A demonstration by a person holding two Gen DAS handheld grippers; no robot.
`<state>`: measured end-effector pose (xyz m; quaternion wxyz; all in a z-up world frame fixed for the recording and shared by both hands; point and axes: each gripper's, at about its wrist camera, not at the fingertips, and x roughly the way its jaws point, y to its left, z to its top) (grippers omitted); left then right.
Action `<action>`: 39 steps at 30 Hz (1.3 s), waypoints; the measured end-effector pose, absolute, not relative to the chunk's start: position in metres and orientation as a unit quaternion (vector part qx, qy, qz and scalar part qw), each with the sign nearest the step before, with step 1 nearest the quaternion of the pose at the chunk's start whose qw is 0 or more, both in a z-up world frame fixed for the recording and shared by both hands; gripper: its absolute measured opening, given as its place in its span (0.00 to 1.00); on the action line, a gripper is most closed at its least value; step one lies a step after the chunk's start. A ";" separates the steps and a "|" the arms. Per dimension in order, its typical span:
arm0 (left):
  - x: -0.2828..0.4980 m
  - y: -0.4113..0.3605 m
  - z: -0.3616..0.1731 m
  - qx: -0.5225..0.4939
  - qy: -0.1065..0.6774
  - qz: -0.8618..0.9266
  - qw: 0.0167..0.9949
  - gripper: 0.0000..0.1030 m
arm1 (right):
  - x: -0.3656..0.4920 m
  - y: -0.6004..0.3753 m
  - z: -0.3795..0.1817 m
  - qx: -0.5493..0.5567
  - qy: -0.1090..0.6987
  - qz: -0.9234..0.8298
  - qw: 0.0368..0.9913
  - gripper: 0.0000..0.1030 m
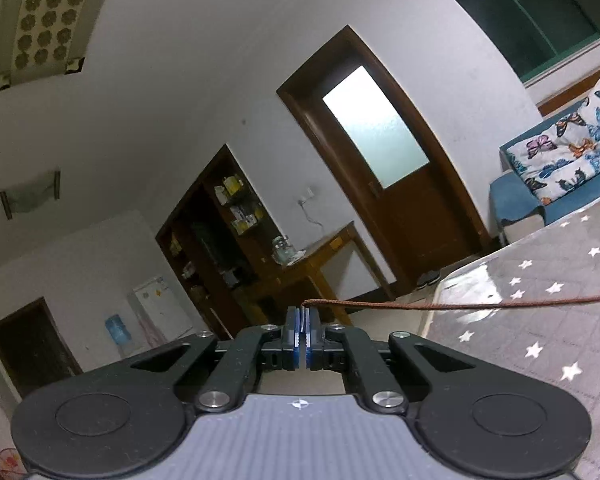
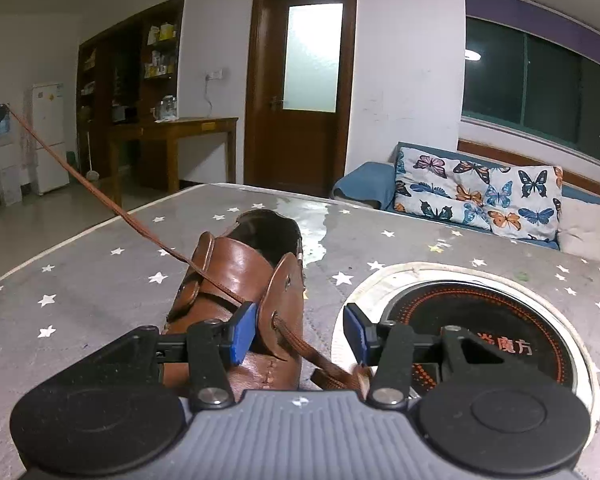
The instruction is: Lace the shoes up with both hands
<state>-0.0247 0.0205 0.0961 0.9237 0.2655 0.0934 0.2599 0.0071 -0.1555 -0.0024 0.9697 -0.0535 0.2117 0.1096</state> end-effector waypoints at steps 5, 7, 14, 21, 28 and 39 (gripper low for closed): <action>-0.026 0.025 0.097 0.263 0.088 0.267 0.923 0.03 | 0.007 -0.156 -0.004 -0.054 0.212 0.109 0.970 0.46; -0.025 0.027 0.101 0.256 0.082 0.276 0.923 0.04 | 0.006 -0.156 -0.003 -0.054 0.211 0.109 0.970 0.47; -0.026 0.041 0.111 0.236 0.076 0.311 0.917 0.03 | 0.004 -0.152 -0.005 -0.065 0.207 0.103 0.971 0.47; -0.026 0.051 0.114 0.230 0.074 0.329 0.913 0.03 | 0.004 -0.150 -0.004 -0.066 0.207 0.103 0.971 0.48; -0.022 0.053 0.114 0.238 0.071 0.333 0.910 0.03 | 0.002 -0.153 -0.002 -0.066 0.211 0.113 0.969 0.51; -0.024 0.060 0.111 0.241 0.084 0.329 0.909 0.03 | -0.019 -0.206 -0.012 -0.087 0.274 0.119 0.950 0.44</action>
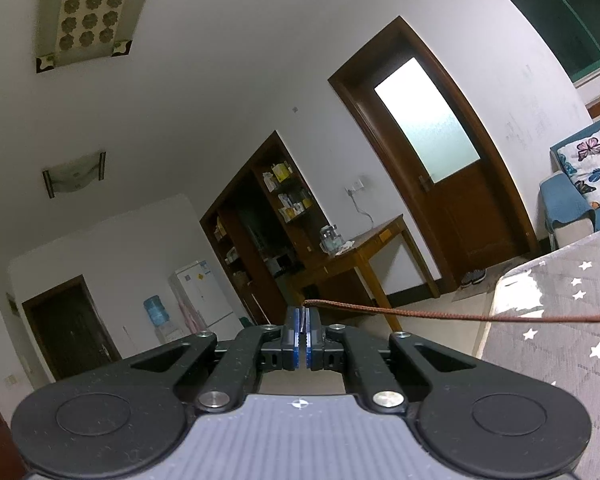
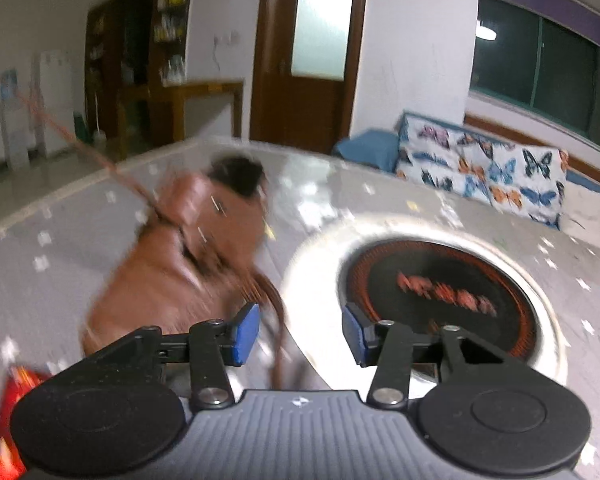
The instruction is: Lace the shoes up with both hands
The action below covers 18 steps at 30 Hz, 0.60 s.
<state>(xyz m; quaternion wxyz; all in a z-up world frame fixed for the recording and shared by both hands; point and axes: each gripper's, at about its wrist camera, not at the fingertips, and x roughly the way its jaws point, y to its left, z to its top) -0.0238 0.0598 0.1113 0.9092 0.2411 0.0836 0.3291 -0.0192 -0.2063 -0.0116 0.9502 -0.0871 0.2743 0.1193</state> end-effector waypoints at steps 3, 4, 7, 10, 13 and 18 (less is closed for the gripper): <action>-0.023 0.060 0.110 0.244 0.087 0.329 0.908 0.03 | -0.033 -0.222 -0.021 -0.099 0.308 0.127 0.938 0.44; -0.023 0.060 0.110 0.244 0.088 0.329 0.908 0.03 | -0.037 -0.225 -0.023 -0.100 0.316 0.130 0.935 0.44; -0.021 0.059 0.108 0.245 0.093 0.328 0.908 0.03 | -0.054 -0.234 -0.027 -0.098 0.331 0.142 0.928 0.40; -0.020 0.057 0.107 0.247 0.095 0.326 0.907 0.03 | -0.062 -0.235 -0.027 -0.090 0.329 0.153 0.927 0.39; -0.022 0.058 0.109 0.249 0.095 0.326 0.907 0.03 | -0.059 -0.233 -0.026 -0.076 0.325 0.163 0.929 0.37; -0.025 0.057 0.111 0.253 0.094 0.326 0.906 0.03 | -0.026 -0.222 -0.033 -0.052 0.332 0.170 0.927 0.26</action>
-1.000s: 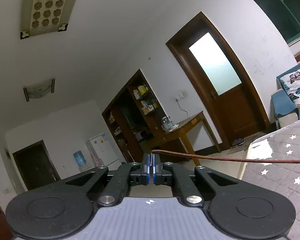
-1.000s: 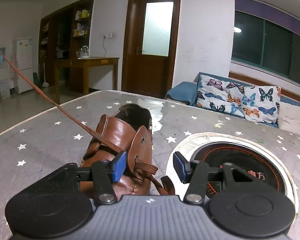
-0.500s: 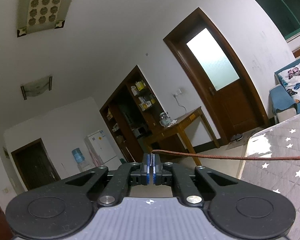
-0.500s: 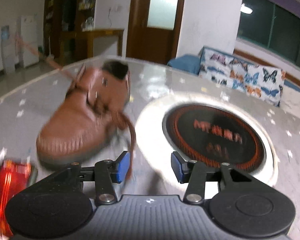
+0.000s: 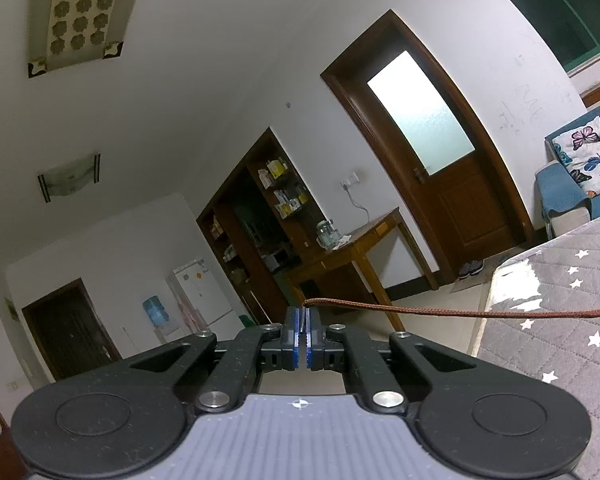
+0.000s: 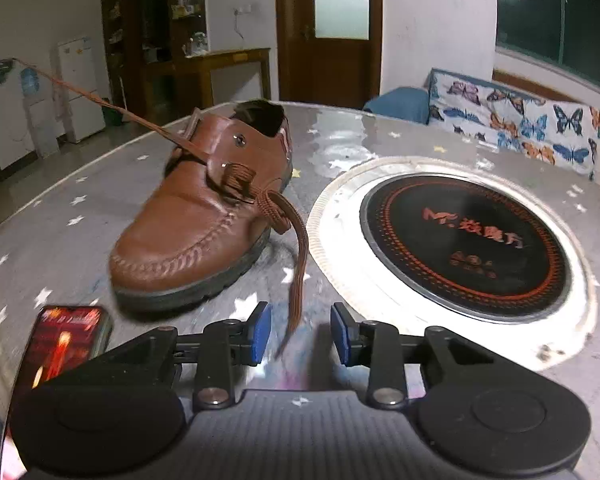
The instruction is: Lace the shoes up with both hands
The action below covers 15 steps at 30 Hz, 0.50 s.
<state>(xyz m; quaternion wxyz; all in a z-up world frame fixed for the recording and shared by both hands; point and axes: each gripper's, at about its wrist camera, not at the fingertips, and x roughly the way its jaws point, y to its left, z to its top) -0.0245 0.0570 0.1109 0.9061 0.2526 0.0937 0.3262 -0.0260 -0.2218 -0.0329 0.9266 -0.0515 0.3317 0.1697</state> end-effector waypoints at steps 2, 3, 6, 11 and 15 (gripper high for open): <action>-0.024 0.057 0.111 0.253 0.093 0.326 0.906 0.03 | -0.017 -0.217 -0.036 -0.057 0.332 0.166 0.927 0.16; -0.023 0.058 0.111 0.253 0.093 0.326 0.906 0.04 | -0.015 -0.216 -0.037 -0.062 0.329 0.165 0.928 0.04; -0.022 0.059 0.110 0.251 0.093 0.325 0.907 0.04 | -0.018 -0.217 -0.035 -0.087 0.325 0.149 0.930 0.01; -0.018 0.062 0.105 0.248 0.100 0.325 0.907 0.04 | -0.034 -0.252 -0.024 -0.142 0.294 0.050 0.944 0.01; -0.017 0.059 0.102 0.249 0.103 0.321 0.908 0.04 | -0.036 -0.291 -0.020 -0.158 0.292 -0.031 0.943 0.01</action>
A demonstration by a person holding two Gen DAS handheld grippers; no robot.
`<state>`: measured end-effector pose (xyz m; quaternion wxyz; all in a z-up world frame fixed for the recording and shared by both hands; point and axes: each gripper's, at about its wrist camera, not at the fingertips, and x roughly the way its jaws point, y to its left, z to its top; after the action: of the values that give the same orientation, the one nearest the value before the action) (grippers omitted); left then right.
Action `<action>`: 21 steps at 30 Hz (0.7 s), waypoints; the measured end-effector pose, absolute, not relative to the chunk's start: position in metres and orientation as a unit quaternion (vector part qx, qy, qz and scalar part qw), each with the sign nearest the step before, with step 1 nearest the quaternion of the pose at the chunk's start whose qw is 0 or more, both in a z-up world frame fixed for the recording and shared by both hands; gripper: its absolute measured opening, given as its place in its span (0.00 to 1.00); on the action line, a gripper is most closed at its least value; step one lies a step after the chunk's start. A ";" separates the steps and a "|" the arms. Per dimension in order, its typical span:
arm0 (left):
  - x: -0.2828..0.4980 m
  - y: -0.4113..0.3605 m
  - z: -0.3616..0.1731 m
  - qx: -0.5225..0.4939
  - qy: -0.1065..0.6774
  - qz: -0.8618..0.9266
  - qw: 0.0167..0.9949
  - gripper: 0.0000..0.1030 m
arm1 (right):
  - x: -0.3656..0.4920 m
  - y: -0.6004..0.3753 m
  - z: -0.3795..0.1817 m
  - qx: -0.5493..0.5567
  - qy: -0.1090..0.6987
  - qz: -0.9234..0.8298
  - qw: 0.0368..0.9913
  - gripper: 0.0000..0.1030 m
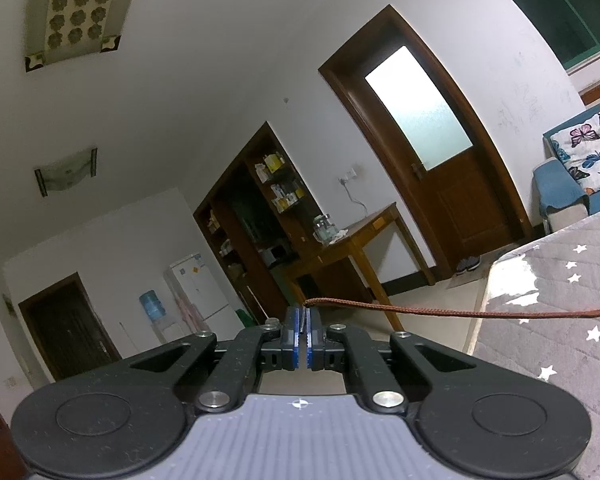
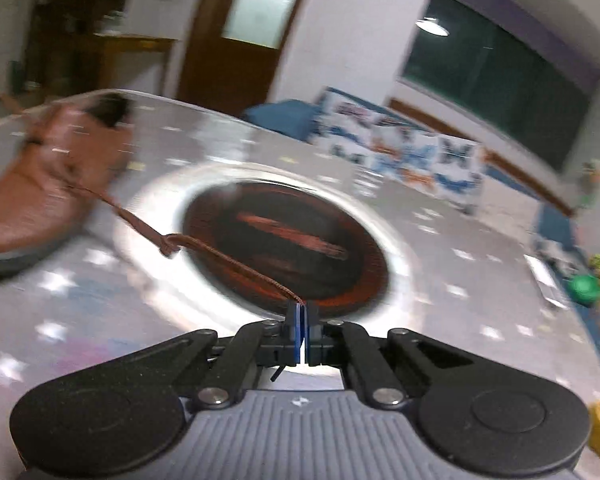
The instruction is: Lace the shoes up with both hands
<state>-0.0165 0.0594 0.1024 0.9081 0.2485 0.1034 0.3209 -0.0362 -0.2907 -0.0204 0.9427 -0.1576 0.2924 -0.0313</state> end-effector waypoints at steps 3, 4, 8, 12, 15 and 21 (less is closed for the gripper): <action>-0.016 0.058 0.102 0.250 0.104 0.320 0.908 0.04 | -0.037 -0.313 -0.020 -0.153 0.296 -0.069 0.940 0.01; -0.016 0.058 0.102 0.250 0.103 0.321 0.908 0.04 | -0.038 -0.317 -0.020 -0.153 0.296 -0.076 0.940 0.01; -0.015 0.058 0.103 0.250 0.103 0.322 0.907 0.04 | -0.042 -0.331 -0.027 -0.163 0.298 -0.103 0.935 0.01; -0.014 0.058 0.103 0.251 0.103 0.322 0.907 0.05 | -0.040 -0.337 -0.035 -0.157 0.309 -0.109 0.932 0.01; -0.013 0.057 0.102 0.252 0.103 0.321 0.907 0.05 | -0.037 -0.338 -0.040 -0.154 0.313 -0.110 0.931 0.01; -0.015 0.060 0.104 0.248 0.099 0.321 0.909 0.06 | -0.036 -0.340 -0.038 -0.146 0.337 -0.090 0.926 0.12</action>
<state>-0.0146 0.0596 0.1041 0.9085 0.2481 0.0992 0.3212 -0.0362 -0.3398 -0.0377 0.9259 -0.1456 0.3368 -0.0900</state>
